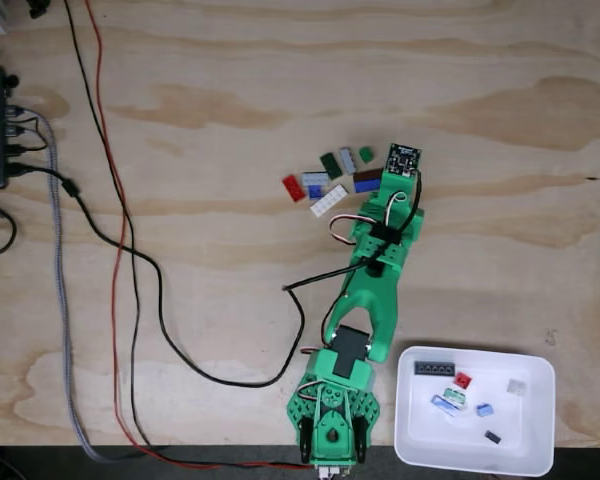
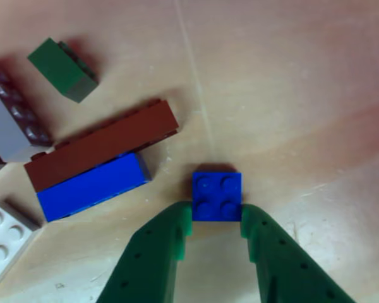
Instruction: Put all lego bricks in the bin.
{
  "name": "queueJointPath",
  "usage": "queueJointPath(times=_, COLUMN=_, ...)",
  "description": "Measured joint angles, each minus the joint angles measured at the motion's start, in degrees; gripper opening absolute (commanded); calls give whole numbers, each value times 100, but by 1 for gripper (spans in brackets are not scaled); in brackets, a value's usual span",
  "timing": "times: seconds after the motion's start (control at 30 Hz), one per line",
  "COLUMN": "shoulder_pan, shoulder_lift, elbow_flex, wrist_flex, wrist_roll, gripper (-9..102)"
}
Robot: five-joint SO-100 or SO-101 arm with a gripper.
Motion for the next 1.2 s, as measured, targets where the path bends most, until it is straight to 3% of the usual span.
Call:
queueJointPath(times=0.17, shoulder_pan=-26, shoulder_lift=255, elbow_flex=193, wrist_flex=220, wrist_roll=299, gripper=0)
queueJointPath(times=0.33, shoulder_pan=149, shoulder_lift=2074, elbow_flex=413, wrist_flex=1652, wrist_roll=940, gripper=0)
queueJointPath(times=0.47, shoulder_pan=1257, shoulder_lift=4298, elbow_flex=879, wrist_flex=3111, wrist_roll=870, gripper=0)
queueJointPath(times=0.6, shoulder_pan=3243, shoulder_lift=6223, elbow_flex=1345, wrist_flex=4008, wrist_roll=308, gripper=0)
queueJointPath(times=0.77, shoulder_pan=5625, shoulder_lift=6574, elbow_flex=1608, wrist_flex=3542, wrist_roll=-589, gripper=0)
queueJointPath(times=0.93, shoulder_pan=6935, shoulder_lift=6513, elbow_flex=2153, wrist_flex=2953, wrist_roll=-1274, gripper=0)
queueJointPath(times=0.97, shoulder_pan=7181, shoulder_lift=6513, elbow_flex=2303, wrist_flex=2813, wrist_roll=-1406, gripper=8)
queueJointPath(times=1.03, shoulder_pan=7383, shoulder_lift=6521, elbow_flex=2435, wrist_flex=2646, wrist_roll=-1547, gripper=36)
queueJointPath(times=1.2, shoulder_pan=7146, shoulder_lift=6495, elbow_flex=2549, wrist_flex=2681, wrist_roll=-1204, gripper=39)
